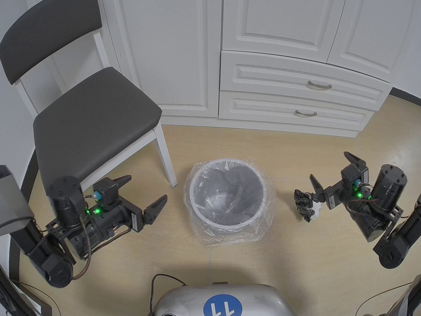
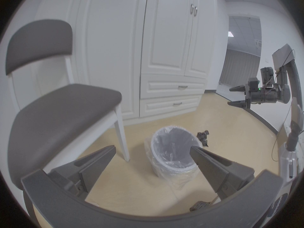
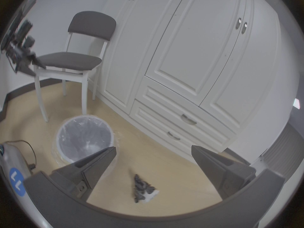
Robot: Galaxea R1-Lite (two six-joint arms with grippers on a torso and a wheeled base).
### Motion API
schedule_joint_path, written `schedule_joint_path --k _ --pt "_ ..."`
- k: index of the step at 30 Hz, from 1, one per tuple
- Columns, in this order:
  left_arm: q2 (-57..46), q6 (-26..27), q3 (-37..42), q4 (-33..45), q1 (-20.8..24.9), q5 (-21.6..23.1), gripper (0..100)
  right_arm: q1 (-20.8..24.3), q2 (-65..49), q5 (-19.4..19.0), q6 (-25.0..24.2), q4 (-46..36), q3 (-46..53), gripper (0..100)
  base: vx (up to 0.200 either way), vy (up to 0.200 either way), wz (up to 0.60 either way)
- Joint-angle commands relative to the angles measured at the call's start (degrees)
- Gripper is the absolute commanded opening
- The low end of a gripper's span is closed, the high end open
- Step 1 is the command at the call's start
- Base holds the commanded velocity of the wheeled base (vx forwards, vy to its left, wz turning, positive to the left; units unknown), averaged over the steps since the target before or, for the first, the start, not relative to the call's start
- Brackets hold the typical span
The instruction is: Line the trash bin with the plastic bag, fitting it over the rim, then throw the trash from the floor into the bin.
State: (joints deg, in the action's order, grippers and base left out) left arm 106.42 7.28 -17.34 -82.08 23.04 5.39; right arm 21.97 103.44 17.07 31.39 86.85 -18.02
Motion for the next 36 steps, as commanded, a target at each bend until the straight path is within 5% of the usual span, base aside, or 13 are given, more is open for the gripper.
schedule_joint_path --k 1,9,21,36 --pt "-7.5 -0.2 7.7 -5.5 1.1 -4.2 100 -3.0 -6.6 -4.5 3.2 2.8 4.1 100 0.000 0.000 0.00" --pt "-13.9 -0.8 8.8 -5.5 -0.1 -10.3 100 -4.0 -7.9 -6.9 3.2 3.2 4.8 100 0.000 0.000 0.00" --pt "-24.7 -3.1 16.2 -5.5 -2.4 -12.1 100 -3.3 -10.7 -8.2 2.5 3.2 5.0 100 0.000 0.000 0.00" --pt "-25.0 7.6 14.2 -5.5 -2.6 -12.2 100 -2.7 -13.8 -4.3 2.6 2.8 1.8 100 0.000 0.000 0.00"
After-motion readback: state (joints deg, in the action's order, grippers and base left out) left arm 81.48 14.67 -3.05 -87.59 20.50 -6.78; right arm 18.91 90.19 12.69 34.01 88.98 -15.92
